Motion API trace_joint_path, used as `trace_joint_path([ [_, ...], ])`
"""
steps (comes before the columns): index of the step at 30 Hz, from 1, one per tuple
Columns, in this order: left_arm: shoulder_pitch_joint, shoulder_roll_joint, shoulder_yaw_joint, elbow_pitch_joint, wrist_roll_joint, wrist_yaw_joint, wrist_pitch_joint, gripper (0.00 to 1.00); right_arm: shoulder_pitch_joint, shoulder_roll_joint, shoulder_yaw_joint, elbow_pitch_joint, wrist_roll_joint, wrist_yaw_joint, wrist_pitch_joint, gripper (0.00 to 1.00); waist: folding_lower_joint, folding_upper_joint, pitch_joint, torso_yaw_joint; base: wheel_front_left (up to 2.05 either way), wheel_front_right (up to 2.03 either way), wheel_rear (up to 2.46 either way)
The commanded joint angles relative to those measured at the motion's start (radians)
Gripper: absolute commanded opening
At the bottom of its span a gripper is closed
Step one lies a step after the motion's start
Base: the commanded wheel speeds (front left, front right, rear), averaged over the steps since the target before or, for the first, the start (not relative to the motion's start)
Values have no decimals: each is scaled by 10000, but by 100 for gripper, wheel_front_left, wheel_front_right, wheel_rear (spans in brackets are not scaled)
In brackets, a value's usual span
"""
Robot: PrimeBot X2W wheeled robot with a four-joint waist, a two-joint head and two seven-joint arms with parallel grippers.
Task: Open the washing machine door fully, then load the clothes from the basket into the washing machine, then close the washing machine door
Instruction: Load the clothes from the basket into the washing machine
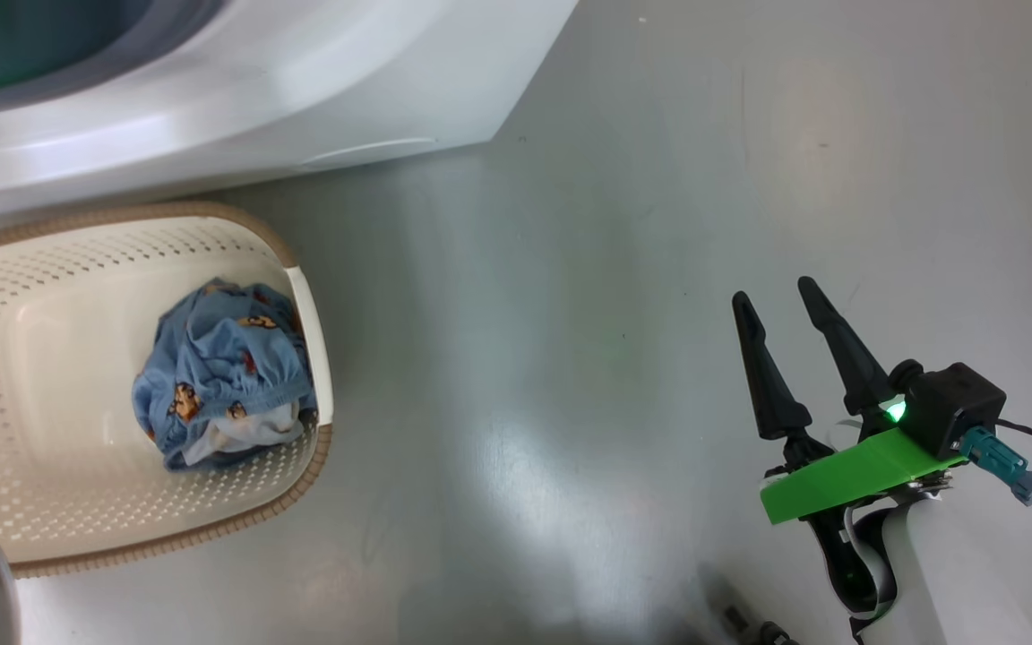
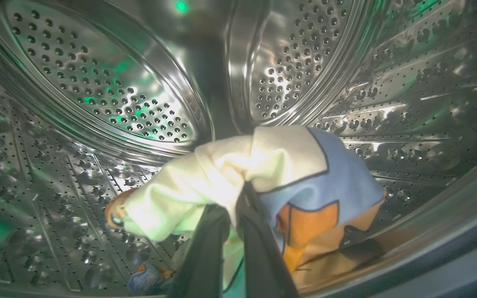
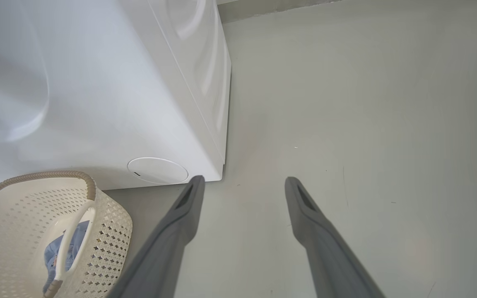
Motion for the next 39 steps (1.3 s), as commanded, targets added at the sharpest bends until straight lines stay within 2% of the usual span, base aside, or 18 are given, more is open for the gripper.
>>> trace_joint_path([
  [1,-359,543,10,13,112,72,95,0,29,8,256,-223,111,16,-48,100,0,-1,185,-7,0,0,0],
  [15,-2056,770,-482,1252,358,120,-494,0,-63,1,392,-274,93,16,-48,100,0,-1,915,-3,0,0,0],
  [25,-3035,853,-745,2696,250,74,135,0,-133,16,523,-335,92,16,-48,100,0,-1,1248,-94,0,0,0],
  [31,-3301,895,-785,3260,145,83,67,0,-180,27,550,-299,81,16,-48,100,0,-1,1262,-96,0,0,0],
  [34,-3316,853,-778,3469,34,73,-113,89,-215,33,542,-273,73,16,-48,100,0,-1,1218,-51,0,0,0],
  [35,-3315,852,-771,3510,4,72,-235,100,-229,30,538,-266,74,16,-48,100,0,-1,1199,-31,0,0,0],
  [39,-3196,848,-801,3729,-35,162,-596,100,-266,-10,563,-222,63,16,-48,100,0,-1,1007,42,0,0,0],
])
